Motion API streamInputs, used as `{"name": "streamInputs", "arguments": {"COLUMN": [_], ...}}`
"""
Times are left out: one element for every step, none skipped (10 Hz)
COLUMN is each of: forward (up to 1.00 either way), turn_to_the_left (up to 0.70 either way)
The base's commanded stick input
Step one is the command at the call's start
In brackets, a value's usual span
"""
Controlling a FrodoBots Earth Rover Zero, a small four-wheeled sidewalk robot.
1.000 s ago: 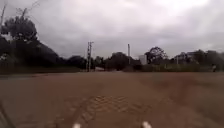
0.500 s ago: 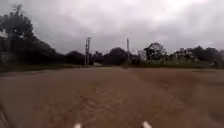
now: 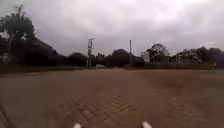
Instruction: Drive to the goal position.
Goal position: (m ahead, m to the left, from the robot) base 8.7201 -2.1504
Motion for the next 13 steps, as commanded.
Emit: {"name": "streamInputs", "arguments": {"forward": [0.70,0.70,0.70,0.70,0.70,0.70,0.70,0.70,0.70,0.70,0.70,0.70,0.70], "turn_to_the_left": [0.18,0.12,0.15,-0.29,-0.33,-0.35,-0.35,-0.28,-0.05,0.06,0.09,0.03,0.00]}}
